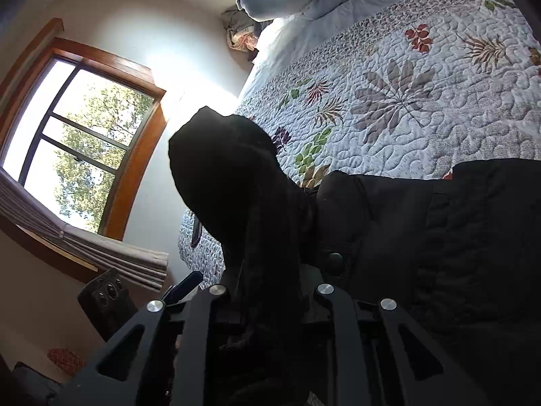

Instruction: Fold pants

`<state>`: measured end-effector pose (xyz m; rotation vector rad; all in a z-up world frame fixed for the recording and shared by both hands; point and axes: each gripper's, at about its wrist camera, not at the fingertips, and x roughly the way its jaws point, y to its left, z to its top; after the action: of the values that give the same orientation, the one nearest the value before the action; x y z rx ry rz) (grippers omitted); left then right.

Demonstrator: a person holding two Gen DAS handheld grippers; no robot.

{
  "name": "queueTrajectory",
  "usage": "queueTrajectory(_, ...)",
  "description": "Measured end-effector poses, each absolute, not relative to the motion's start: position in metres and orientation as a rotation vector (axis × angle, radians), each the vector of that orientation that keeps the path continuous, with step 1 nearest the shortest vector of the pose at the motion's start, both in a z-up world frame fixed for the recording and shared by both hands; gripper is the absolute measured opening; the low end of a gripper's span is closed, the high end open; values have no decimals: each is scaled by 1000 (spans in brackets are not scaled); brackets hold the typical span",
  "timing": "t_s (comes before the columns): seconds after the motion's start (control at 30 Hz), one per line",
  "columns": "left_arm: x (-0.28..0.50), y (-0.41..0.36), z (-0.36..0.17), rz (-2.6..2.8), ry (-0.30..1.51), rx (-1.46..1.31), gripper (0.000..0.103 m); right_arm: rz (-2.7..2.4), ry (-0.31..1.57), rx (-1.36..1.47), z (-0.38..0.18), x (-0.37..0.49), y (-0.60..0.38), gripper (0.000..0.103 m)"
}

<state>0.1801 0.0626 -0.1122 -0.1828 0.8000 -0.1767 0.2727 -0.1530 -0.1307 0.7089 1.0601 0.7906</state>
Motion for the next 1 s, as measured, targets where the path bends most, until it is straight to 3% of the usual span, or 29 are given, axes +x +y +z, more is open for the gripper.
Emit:
queueTrajectory(0.67, 177, 29, -117, -142, 887, -92, 100, 719, 795, 918, -52, 230, -296, 17)
queueTrajectory(1.0, 185, -6, -106, -182, 869, -54, 100, 572, 818, 966, -78, 225, -372, 17)
